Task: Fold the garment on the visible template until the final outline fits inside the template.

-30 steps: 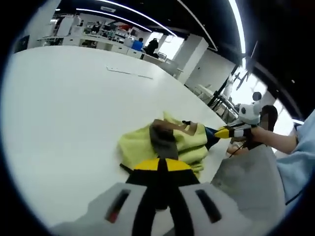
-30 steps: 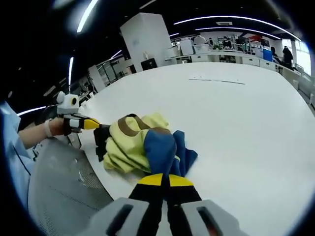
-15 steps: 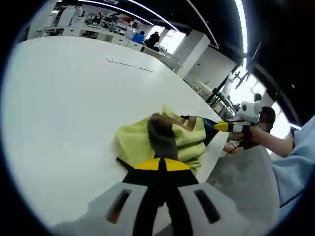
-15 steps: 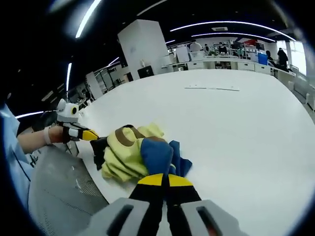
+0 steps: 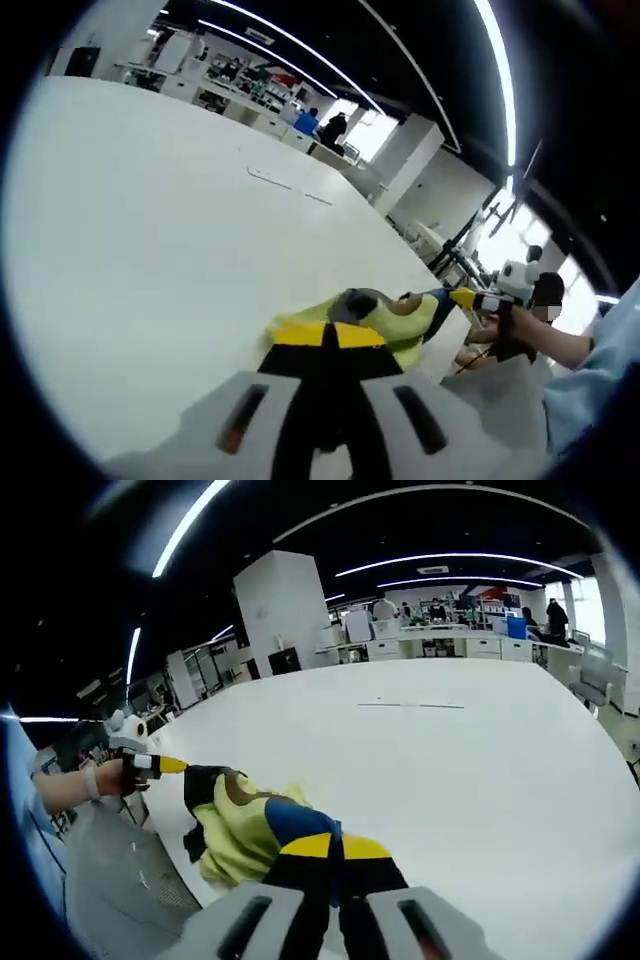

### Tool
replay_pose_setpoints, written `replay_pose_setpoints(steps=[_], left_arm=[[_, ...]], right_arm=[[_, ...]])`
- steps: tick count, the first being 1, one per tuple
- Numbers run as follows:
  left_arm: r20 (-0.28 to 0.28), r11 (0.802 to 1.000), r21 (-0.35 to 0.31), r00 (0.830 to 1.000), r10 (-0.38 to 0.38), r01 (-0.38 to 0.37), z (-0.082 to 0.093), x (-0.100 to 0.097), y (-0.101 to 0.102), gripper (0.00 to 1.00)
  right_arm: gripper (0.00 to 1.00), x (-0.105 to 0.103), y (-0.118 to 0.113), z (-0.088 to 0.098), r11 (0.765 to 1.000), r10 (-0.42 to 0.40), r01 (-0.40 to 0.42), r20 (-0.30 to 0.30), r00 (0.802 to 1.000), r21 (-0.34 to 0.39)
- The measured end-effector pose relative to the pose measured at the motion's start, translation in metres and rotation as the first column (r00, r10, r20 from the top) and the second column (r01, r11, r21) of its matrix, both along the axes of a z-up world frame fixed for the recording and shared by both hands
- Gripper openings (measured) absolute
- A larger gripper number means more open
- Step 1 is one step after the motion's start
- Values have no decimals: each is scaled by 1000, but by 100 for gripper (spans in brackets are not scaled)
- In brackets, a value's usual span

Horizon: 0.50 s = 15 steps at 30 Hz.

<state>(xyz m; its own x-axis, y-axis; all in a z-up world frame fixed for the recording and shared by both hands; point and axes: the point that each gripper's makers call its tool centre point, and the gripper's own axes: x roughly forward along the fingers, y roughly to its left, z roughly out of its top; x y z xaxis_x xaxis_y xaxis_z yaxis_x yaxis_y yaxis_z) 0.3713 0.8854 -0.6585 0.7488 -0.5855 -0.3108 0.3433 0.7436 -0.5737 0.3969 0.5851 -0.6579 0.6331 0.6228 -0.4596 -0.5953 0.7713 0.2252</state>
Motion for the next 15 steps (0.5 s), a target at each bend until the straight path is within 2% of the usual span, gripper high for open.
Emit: replay_pose_setpoints(steps=[2, 4, 8, 15], left_arm=[[18, 1000, -6, 1000, 10, -10, 9, 3, 5, 0], [36, 1000, 15, 999, 9, -9, 19, 6, 7, 0], [105, 1000, 24, 994, 13, -16, 45, 17, 8, 0], [238, 1000, -1, 971, 30, -30, 107, 34, 12, 0]], right_arm=[[0, 4, 0, 11, 1000, -1, 1, 29, 1000, 8], [0, 7, 2, 23, 999, -6, 4, 48, 999, 33], [0, 11, 7, 48, 998, 0, -6, 86, 996, 66], [0, 18, 17, 102, 990, 8, -34, 185, 983, 134]])
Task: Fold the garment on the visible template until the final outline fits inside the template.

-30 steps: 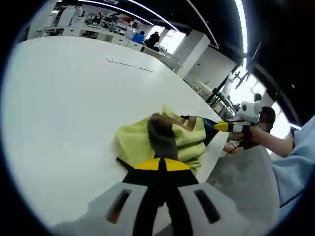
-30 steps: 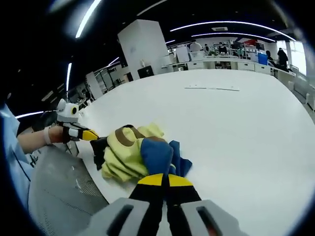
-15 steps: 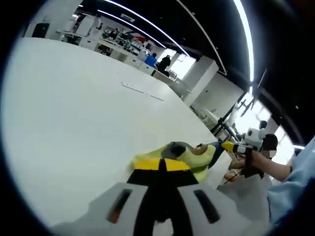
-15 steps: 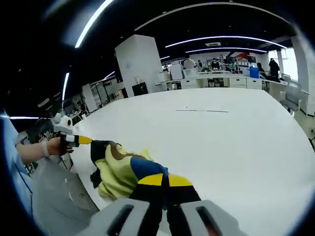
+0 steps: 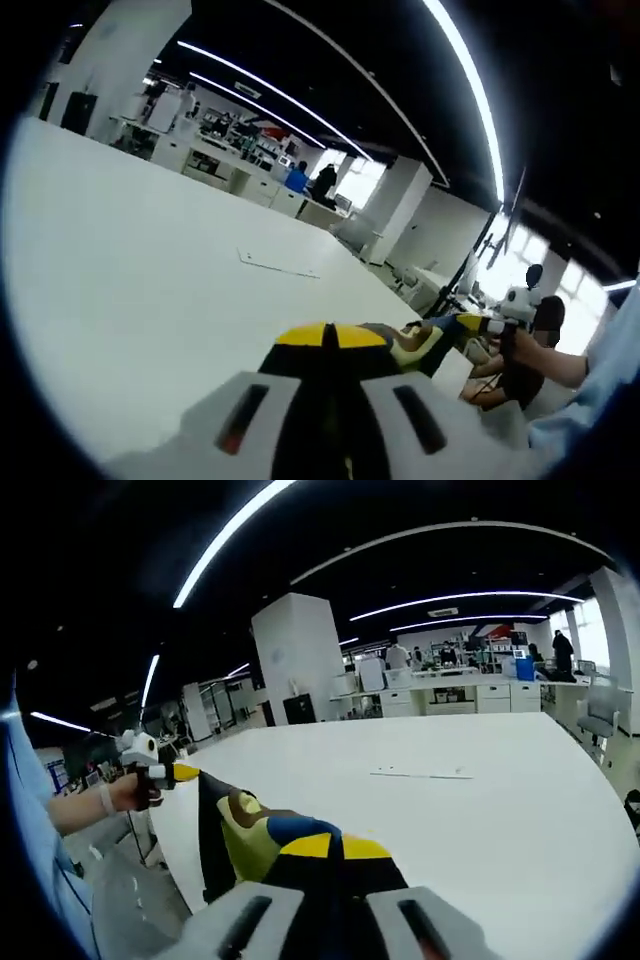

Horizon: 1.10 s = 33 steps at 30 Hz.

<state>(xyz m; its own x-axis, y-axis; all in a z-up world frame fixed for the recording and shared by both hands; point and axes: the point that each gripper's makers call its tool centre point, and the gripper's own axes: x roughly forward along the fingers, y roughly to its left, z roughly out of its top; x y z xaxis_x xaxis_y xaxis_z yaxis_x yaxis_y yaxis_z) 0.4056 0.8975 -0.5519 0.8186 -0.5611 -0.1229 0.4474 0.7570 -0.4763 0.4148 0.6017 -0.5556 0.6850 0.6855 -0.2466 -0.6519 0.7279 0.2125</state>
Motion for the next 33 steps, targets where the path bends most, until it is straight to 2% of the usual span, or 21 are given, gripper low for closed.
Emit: replay_pose_setpoints(steps=[3, 7, 9, 12, 14, 16, 17, 18, 19, 22, 24, 26, 29, 33], left_arm=[[48, 1000, 20, 999, 5, -6, 23, 9, 4, 0], [68, 1000, 22, 998, -5, 3, 38, 23, 6, 0], [99, 999, 37, 995, -4, 0, 45, 30, 9, 0], [79, 999, 20, 996, -33, 32, 46, 46, 10, 0], [70, 997, 67, 997, -29, 24, 42, 57, 15, 0], [62, 997, 67, 997, -43, 39, 41, 68, 16, 0], [38, 995, 86, 997, -63, 59, 38, 70, 15, 0], [49, 986, 159, 997, -63, 55, 34, 79, 20, 0], [51, 982, 176, 996, -71, 61, 34, 84, 20, 0], [20, 987, 136, 996, -84, 81, 29, 100, 20, 0], [17, 979, 187, 996, -87, 82, 20, 108, 22, 0], [-19, 979, 184, 996, -90, 92, 6, 117, 21, 0], [-59, 976, 195, 994, -91, 101, -20, 134, 19, 0], [-115, 960, 259, 991, -74, 102, -58, 153, 20, 0]], right_arm=[[0, 7, 2, 20, 999, 4, -5, 22, 1000, 37], [0, 20, 5, 33, 999, 14, -16, 39, 999, 52], [0, 28, 8, 36, 998, 22, -24, 47, 999, 52], [0, 41, 11, 39, 998, 32, -34, 54, 998, 44], [0, 50, 14, 40, 998, 40, -42, 55, 998, 37], [0, 61, 17, 39, 998, 45, -47, 55, 997, 34], [0, 65, 18, 38, 998, 48, -50, 54, 997, 33], [0, 71, 19, 36, 998, 51, -53, 51, 997, 28], [0, 76, 20, 34, 998, 52, -54, 48, 997, 26], [0, 90, 23, 28, 998, 56, -57, 40, 998, 23], [0, 99, 24, 22, 998, 59, -59, 31, 998, 14], [0, 110, 24, 12, 998, 60, -60, 15, 998, 8], [0, 129, 24, -14, 998, 57, -57, -38, 998, 1], [0, 148, 25, -52, 998, 59, -63, -107, 993, -32]])
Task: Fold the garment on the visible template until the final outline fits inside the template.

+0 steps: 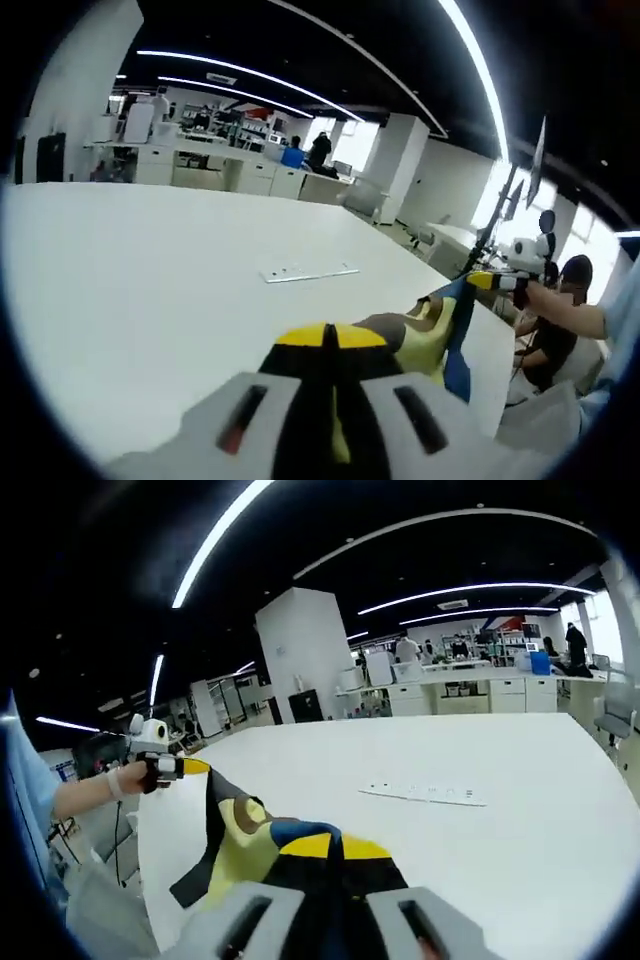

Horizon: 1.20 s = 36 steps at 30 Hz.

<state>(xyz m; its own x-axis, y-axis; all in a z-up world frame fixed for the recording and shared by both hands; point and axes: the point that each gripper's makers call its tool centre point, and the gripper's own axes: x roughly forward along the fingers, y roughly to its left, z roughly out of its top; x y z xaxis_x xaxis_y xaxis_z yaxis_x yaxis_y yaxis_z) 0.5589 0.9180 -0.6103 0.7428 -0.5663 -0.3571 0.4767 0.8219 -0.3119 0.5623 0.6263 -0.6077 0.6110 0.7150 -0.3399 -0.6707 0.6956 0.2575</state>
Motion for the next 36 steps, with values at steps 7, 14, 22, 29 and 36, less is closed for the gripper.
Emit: replay_pose_setpoints(steps=[7, 14, 22, 29, 36], left_arm=[[-60, 999, -19, 997, 41, -43, -54, 37, -4, 0], [-132, 998, 13, 989, 64, -63, -101, 48, -6, 0], [-214, 995, 65, 973, 90, -77, -140, 50, 2, 0], [-219, 990, 100, 968, 121, -101, -153, 59, 6, 0], [-179, 981, 160, 974, 139, -111, -153, 68, 7, 0]], right_arm=[[0, 37, 0, -60, 999, -11, 8, -98, 995, -33], [0, 58, 6, -97, 997, -17, 6, -154, 988, -73], [0, 79, 1, -135, 990, -46, 17, -211, 976, -141], [0, 95, 1, -157, 978, -66, 18, -231, 971, -207], [0, 98, 3, -162, 975, -63, 11, -229, 971, -220]])
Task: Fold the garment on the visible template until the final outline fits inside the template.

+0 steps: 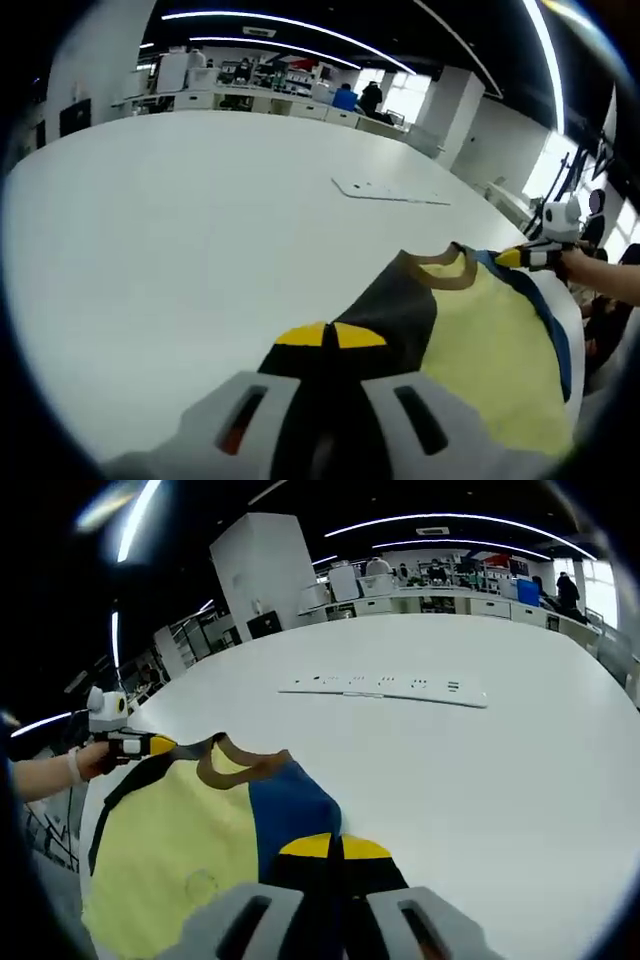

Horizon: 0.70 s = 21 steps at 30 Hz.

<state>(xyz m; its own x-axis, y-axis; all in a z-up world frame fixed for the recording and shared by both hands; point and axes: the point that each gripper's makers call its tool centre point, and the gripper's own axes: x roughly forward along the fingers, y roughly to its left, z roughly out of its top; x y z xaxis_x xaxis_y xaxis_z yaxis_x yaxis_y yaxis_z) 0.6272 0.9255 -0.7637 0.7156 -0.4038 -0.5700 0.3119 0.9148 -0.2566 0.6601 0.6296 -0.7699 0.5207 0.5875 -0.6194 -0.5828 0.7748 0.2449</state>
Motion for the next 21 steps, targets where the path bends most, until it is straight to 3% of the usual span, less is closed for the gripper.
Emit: replay_pose_setpoints(steps=[8, 11, 13, 15, 18, 19, 21], left_arm=[[4, 1000, -4, 1000, -12, 12, 1, -3, 2, 0], [24, 999, 18, 999, -41, 41, 2, -3, 1, 0], [63, 994, 85, 995, -75, 69, 5, -3, 4, 0], [73, 994, 79, 994, -80, 74, 8, -4, 1, 0], [96, 993, 91, 991, -90, 81, 15, -3, 1, 0], [119, 994, 65, 989, -92, 85, 22, -3, -1, 0], [115, 995, 54, 989, -94, 88, 26, -5, -2, 8]], right_arm=[[0, 0, 1, -2, 1000, -3, 3, -10, 1000, 10], [0, -1, 3, 1, 999, 2, -2, -14, 1000, 35], [0, 0, 3, 5, 1000, 13, -13, 19, 1000, 21], [0, -2, 4, 8, 999, 20, -21, 28, 999, 30], [11, -5, 6, 16, 998, 33, -36, 49, 998, 49], [17, -6, 6, 18, 998, 33, -36, 56, 998, 57], [25, -9, 5, 21, 998, 35, -38, 62, 997, 54]])
